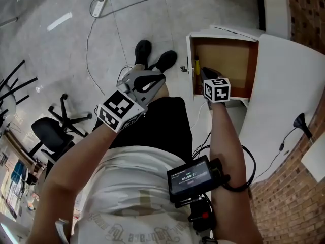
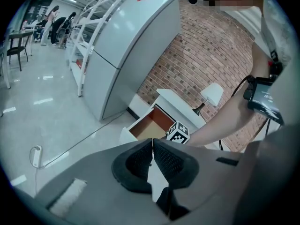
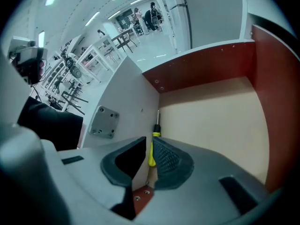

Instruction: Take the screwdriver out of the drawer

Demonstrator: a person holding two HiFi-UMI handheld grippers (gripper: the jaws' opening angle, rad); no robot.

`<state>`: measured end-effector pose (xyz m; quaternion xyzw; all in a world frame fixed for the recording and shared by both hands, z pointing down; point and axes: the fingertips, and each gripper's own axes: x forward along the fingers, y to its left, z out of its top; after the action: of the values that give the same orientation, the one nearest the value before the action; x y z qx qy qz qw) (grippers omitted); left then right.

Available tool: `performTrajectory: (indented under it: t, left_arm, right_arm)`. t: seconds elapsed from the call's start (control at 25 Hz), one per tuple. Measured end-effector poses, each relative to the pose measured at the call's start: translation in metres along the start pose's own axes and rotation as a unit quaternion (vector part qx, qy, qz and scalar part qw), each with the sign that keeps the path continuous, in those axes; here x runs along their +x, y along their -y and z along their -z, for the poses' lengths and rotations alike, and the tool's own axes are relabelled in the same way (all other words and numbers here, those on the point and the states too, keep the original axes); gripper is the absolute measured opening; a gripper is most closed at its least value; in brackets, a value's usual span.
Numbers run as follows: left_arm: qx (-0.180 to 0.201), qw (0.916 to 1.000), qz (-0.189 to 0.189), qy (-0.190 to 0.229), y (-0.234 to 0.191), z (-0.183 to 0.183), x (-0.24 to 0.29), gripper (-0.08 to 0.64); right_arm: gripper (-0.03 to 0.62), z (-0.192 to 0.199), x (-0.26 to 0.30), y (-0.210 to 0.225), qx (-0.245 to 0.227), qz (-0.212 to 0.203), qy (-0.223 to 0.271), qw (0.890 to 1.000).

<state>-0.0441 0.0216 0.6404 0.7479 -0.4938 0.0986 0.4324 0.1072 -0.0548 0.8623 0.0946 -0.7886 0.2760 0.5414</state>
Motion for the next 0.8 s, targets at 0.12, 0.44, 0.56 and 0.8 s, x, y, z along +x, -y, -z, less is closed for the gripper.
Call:
performTrajectory:
  t: [0.12, 0.44, 0.56, 0.8]
  left_arm:
    - [-0.008, 0.9999, -0.004, -0.007, -0.004, 0.007, 0.002, 0.012]
    - [-0.022, 0.9996, -0.008, -0.013, -0.012, 0.017, 0.007, 0.012]
    - [-0.021, 0.9996, -0.005, -0.020, -0.013, 0.023, 0.009, 0.012]
    - [-0.024, 0.9993, 0.003, -0.028, -0.009, 0.030, 0.015, 0.012]
  right_arm:
    - [0.088, 0.006, 0.012, 0.002, 0.000, -0.006, -0.018, 1.000]
    - [0.092, 0.021, 0.037, 0.011, 0.003, -0.025, -0.064, 0.998]
    - [0.092, 0.025, 0.047, 0.007, 0.001, -0.040, -0.072, 0.997]
    - [0.094, 0.033, 0.055, 0.014, 0.005, -0.047, -0.085, 0.995]
